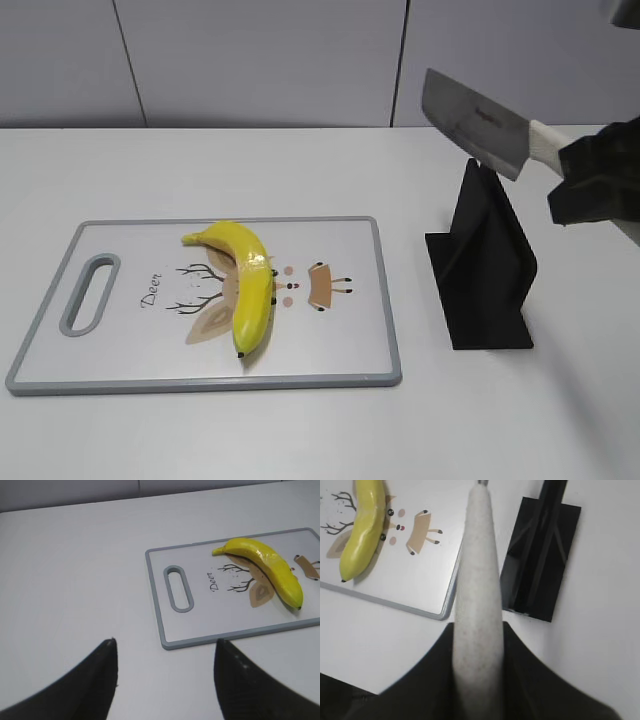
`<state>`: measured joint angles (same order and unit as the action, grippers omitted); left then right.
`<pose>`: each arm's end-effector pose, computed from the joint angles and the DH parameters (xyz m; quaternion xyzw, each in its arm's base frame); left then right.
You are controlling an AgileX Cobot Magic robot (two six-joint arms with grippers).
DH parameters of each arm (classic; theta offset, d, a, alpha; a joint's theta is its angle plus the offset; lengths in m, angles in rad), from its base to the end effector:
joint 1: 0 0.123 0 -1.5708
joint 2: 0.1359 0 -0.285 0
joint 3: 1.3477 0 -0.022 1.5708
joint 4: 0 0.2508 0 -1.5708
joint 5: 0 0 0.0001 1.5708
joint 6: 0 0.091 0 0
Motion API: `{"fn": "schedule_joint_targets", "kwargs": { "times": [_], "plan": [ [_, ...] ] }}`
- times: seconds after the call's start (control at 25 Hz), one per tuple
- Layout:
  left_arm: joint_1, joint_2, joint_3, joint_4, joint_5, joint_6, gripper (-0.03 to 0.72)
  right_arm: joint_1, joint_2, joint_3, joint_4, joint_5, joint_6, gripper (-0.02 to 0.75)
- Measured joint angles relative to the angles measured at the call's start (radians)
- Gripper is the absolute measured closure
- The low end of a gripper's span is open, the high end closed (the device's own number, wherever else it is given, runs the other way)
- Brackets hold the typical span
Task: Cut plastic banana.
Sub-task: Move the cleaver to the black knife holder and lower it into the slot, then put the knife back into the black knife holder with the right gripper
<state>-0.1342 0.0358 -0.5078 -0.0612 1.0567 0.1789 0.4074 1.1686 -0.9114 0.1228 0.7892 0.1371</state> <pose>-0.0007 -0.0048 0.2800 0.1346 0.8484 -0.0192 0.5116 0.2063 0.0977 0.3031 -0.1004 0.9469 0.1333 0.2748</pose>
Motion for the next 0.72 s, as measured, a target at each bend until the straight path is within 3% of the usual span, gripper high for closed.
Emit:
{"fn": "schedule_joint_targets", "kwargs": {
  "times": [0.32,0.72],
  "plan": [
    [0.0,0.007,0.001,0.001,-0.009,0.0,0.117,0.0,-0.081,0.09,-0.107,-0.057,0.21,0.571],
    [0.0,0.007,0.001,0.001,-0.01,0.0,0.139,0.0,0.032,0.095,-0.195,-0.128,0.303,0.571]
  ]
}}
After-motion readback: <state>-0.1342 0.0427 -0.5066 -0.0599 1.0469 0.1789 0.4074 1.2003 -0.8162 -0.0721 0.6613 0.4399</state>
